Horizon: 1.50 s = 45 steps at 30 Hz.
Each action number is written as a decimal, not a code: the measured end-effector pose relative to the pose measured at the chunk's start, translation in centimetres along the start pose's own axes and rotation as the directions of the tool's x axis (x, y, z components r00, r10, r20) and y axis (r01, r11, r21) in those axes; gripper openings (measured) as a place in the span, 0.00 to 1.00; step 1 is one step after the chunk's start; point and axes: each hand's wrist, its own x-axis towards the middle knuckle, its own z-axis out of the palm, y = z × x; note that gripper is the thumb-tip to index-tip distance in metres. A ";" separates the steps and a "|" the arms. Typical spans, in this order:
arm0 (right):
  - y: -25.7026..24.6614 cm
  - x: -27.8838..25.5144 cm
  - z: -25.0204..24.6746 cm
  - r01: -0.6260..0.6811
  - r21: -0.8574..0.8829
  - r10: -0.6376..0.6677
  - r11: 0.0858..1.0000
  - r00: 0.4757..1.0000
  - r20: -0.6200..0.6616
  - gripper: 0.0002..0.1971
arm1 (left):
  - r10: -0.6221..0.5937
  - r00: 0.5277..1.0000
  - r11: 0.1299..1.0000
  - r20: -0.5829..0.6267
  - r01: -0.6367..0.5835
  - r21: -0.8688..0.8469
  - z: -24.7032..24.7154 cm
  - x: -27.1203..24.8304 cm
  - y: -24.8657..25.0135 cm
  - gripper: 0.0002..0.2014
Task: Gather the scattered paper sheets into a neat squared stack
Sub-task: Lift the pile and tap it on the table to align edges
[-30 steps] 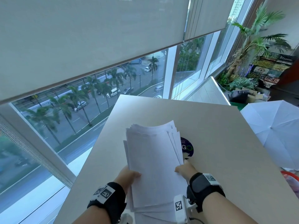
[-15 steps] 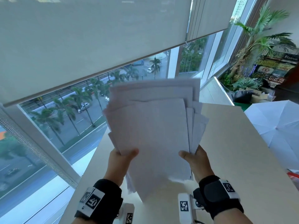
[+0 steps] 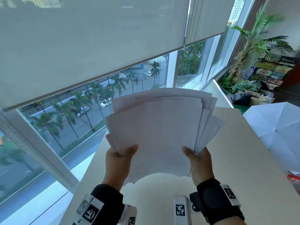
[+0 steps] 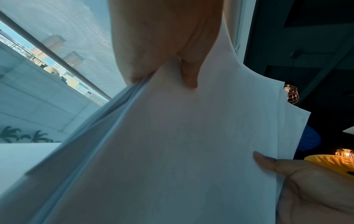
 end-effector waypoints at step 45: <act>-0.7 -0.6 -0.2 -0.028 -0.140 0.039 0.990 0.996 0.077 0.14 | -0.085 0.993 0.995 0.085 0.080 0.063 -2.6 0.3 -2.1 0.08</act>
